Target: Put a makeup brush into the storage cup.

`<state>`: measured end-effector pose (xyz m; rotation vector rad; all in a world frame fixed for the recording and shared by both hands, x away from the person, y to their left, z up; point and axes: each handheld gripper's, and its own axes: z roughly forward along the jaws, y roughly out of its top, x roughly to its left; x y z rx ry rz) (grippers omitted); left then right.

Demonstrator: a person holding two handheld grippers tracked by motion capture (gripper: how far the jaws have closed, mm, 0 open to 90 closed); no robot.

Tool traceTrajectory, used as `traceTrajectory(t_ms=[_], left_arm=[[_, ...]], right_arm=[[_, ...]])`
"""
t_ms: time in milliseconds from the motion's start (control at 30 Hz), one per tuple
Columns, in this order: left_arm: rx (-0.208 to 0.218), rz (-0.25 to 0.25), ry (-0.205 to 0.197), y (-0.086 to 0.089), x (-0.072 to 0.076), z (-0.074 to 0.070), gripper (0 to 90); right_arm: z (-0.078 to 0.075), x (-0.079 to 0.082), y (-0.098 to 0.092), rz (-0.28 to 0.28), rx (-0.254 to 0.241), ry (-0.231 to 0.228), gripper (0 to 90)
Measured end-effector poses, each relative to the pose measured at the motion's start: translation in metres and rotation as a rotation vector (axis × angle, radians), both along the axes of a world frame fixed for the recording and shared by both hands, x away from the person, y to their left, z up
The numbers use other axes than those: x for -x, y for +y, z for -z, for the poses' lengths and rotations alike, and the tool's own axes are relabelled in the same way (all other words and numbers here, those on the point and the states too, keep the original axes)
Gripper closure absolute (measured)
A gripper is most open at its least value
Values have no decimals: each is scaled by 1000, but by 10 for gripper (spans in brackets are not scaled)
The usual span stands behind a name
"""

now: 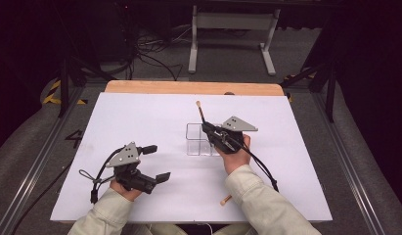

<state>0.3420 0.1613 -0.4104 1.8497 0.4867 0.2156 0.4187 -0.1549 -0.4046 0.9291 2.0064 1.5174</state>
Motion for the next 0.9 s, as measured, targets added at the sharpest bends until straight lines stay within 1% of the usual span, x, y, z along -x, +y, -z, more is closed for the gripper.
traceTrajectory(t_ms=[167, 200, 233, 267, 300, 333, 400, 433, 500, 533, 600, 667, 700, 733, 767, 800, 833, 867, 900], left_arm=[[-1, 0, -1, 0, 0, 0, 1], [-1, 0, -1, 0, 0, 0, 1], [1, -2, 1, 0, 0, 0, 1], [1, -1, 1, 0, 0, 0, 1], [-1, 0, -1, 0, 0, 0, 1], [2, -1, 2, 0, 0, 0, 1], [1, -1, -3, 0, 0, 0, 1], [1, -1, -3, 0, 0, 0, 1], [2, -1, -3, 0, 0, 0, 1], [1, 0, -3, 0, 0, 0, 1], [1, -1, -3, 1, 0, 0, 1], [2, -2, -4, 1, 0, 0, 1], [5, -4, -3, 1, 0, 0, 1], [8, -7, -1, 0, 0, 0, 1], [8, -7, -1, 0, 0, 0, 1], [5, -4, -3, 1, 0, 0, 1], [3, -5, -6, 1, 0, 0, 1], [2, -6, -5, 1, 0, 0, 1], [4, -5, -1, 0, 0, 0, 1]], right_arm=[[0, 0, 0, -8, -8, 10, 815], [-1, 1, -1, -8, -16, 12, 779], [-1, 1, -1, -8, -16, 12, 779], [-3, 1, -2, -11, -23, 11, 755], [-4, 1, -3, -14, -33, 7, 714], [-6, 2, -4, -16, -56, 14, 637], [-9, 4, -7, -15, -66, 7, 582], [-9, 4, -7, -15, -66, 7, 582], [-14, 6, -9, -2, -65, -19, 478], [-18, 8, -13, 1, -73, -20, 443], [-22, 10, -18, 1, -70, -29, 385], [-25, 11, -21, -3, -75, -27, 370], [-27, 13, -25, -10, -88, -19, 358], [-33, 17, -34, -15, -96, -29, 298], [-33, 17, -34, -15, -96, -29, 298], [-35, 18, -37, -14, -99, -29, 271], [-39, 20, -42, -10, -105, -38, 230], [-41, 22, -46, -10, -106, -38, 195], [-46, 25, -55, -19, -106, -35, 156]])
